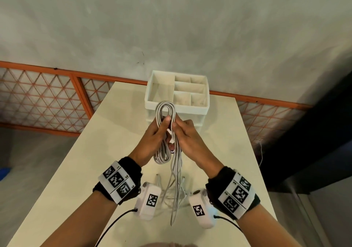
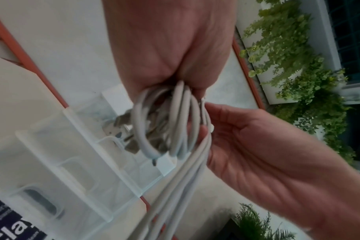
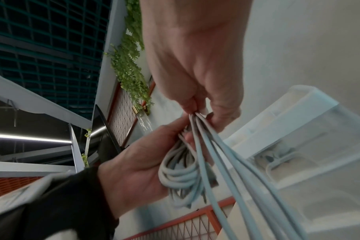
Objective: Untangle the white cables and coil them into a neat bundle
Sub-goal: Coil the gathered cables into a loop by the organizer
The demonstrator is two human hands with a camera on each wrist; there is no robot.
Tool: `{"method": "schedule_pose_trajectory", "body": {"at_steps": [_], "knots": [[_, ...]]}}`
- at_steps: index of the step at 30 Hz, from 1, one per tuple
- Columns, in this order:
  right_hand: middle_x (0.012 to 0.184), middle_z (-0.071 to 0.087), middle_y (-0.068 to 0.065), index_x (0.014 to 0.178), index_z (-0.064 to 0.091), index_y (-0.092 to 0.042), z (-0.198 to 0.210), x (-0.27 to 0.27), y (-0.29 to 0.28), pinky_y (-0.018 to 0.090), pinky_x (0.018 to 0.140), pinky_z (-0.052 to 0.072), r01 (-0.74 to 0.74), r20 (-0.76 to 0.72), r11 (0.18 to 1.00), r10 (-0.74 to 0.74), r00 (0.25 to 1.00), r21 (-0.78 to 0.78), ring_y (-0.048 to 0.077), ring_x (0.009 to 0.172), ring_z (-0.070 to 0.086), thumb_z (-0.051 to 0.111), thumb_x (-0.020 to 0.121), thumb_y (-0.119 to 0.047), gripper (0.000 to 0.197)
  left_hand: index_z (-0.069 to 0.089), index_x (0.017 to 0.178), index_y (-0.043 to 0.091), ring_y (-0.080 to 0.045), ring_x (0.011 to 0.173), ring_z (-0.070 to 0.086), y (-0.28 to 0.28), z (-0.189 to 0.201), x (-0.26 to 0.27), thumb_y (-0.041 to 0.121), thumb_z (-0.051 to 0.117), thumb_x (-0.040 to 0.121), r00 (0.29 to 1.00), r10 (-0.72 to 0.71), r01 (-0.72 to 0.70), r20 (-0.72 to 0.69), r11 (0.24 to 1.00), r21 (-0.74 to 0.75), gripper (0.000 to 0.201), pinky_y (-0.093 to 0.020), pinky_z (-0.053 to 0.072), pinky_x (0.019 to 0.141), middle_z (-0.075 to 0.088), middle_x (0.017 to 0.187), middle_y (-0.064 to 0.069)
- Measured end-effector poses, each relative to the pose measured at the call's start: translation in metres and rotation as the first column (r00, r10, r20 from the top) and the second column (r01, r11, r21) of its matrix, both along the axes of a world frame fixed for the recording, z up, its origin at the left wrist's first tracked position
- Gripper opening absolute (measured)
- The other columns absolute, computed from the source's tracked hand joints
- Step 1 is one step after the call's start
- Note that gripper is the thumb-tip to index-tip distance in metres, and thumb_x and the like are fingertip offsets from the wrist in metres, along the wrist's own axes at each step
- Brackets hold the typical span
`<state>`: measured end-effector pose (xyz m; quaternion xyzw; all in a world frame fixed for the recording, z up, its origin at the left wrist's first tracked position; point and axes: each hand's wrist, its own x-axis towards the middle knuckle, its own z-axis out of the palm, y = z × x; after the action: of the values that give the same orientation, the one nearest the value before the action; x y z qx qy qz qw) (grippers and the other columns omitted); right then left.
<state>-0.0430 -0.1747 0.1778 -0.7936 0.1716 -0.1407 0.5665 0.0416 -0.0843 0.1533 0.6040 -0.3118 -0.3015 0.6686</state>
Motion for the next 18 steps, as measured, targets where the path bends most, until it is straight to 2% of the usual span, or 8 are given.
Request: {"method": "schedule_pose_trajectory", "body": {"at_steps": [2, 5, 8, 11, 13, 15, 16, 18], "knots": [[0.114, 0.036, 0.012, 0.144, 0.034, -0.032, 0.002, 0.0, -0.006, -0.005, 0.053, 0.038, -0.035, -0.088, 0.997, 0.029, 0.996, -0.074, 0.002, 0.071, 0.047, 0.031, 0.103, -0.027, 0.042, 0.06, 0.101, 0.012, -0.013, 0.052, 0.053, 0.0, -0.002, -0.003, 0.039, 0.038, 0.098, 0.999, -0.037, 0.037, -0.009, 0.999, 0.021, 0.036, -0.025, 0.049, 0.053, 0.052, 0.056, 0.005], [0.117, 0.033, 0.012, 0.145, 0.028, -0.034, 0.003, 0.0, -0.011, -0.006, 0.051, 0.036, -0.103, -0.209, 0.979, 0.065, 0.976, -0.175, 0.0, 0.072, 0.045, 0.028, 0.103, -0.03, 0.043, 0.062, 0.095, 0.011, -0.007, 0.053, 0.061, 0.001, -0.002, -0.007, 0.031, 0.034, 0.101, 0.994, -0.066, 0.069, -0.087, 0.997, 0.032, 0.035, -0.019, 0.05, 0.054, 0.063, 0.058, 0.008], [0.109, 0.028, 0.006, 0.147, 0.025, -0.033, 0.002, 0.0, -0.013, -0.001, 0.054, 0.043, -0.153, -0.298, 0.962, 0.081, 0.951, -0.226, 0.002, 0.068, 0.049, 0.026, 0.103, -0.029, 0.043, 0.067, 0.084, 0.01, -0.013, 0.048, 0.059, 0.003, -0.001, -0.007, 0.032, 0.039, 0.1, 0.987, -0.063, 0.071, -0.148, 0.996, 0.049, 0.039, -0.02, 0.049, 0.049, 0.057, 0.059, -0.007], [0.109, 0.025, 0.005, 0.149, 0.015, -0.034, 0.001, 0.002, -0.013, 0.009, 0.058, 0.05, -0.198, -0.324, 0.959, 0.125, 0.938, -0.204, 0.005, 0.062, 0.054, 0.026, 0.103, -0.027, 0.047, 0.068, 0.062, 0.015, -0.014, 0.042, 0.056, 0.003, 0.0, -0.009, 0.031, 0.043, 0.099, 0.98, -0.033, 0.039, -0.197, 0.999, 0.03, 0.047, -0.019, 0.047, 0.046, 0.057, 0.049, -0.004], [0.121, 0.029, 0.006, 0.148, -0.001, -0.042, 0.001, 0.004, -0.013, 0.012, 0.067, 0.051, -0.254, -0.318, 0.96, 0.206, 0.926, -0.118, 0.004, 0.071, 0.057, 0.03, 0.102, -0.026, 0.058, 0.065, 0.058, 0.012, -0.015, 0.04, 0.054, 0.001, 0.002, -0.008, 0.031, 0.046, 0.098, 0.982, 0.017, -0.017, -0.191, 1.0, 0.002, 0.049, -0.021, 0.047, 0.046, 0.056, 0.045, -0.004], [0.142, 0.029, 0.002, 0.146, -0.011, -0.046, 0.003, 0.003, -0.017, 0.01, 0.076, 0.048, -0.299, -0.236, 0.953, 0.279, 0.931, -0.054, 0.002, 0.087, 0.054, 0.038, 0.101, -0.028, 0.069, 0.063, 0.063, 0.006, -0.016, 0.038, 0.052, -0.002, 0.005, -0.005, 0.034, 0.048, 0.097, 0.991, 0.08, -0.081, -0.111, 0.997, -0.004, 0.046, -0.022, 0.046, 0.045, 0.053, 0.042, -0.006], [0.144, 0.03, -0.002, 0.145, -0.014, -0.047, 0.004, 0.001, -0.02, 0.012, 0.079, 0.048, -0.294, -0.175, 0.954, 0.281, 0.943, -0.051, 0.002, 0.096, 0.053, 0.044, 0.099, -0.03, 0.076, 0.064, 0.067, 0.007, -0.016, 0.038, 0.051, -0.003, 0.007, -0.002, 0.035, 0.048, 0.097, 0.991, 0.116, -0.117, -0.065, 0.993, -0.007, 0.044, -0.022, 0.045, 0.044, 0.052, 0.041, -0.005], [0.129, 0.044, -0.001, 0.143, -0.019, -0.048, -0.002, -0.002, -0.031, 0.02, 0.084, 0.052, -0.25, -0.116, 0.968, 0.248, 0.962, -0.008, 0.012, 0.101, 0.059, 0.058, 0.092, -0.032, 0.094, 0.063, 0.074, 0.011, -0.014, 0.038, 0.048, -0.004, 0.014, 0.005, 0.038, 0.046, 0.097, 0.982, 0.186, -0.187, -0.014, 0.982, -0.033, 0.04, -0.022, 0.043, 0.044, 0.049, 0.042, -0.001]]}}
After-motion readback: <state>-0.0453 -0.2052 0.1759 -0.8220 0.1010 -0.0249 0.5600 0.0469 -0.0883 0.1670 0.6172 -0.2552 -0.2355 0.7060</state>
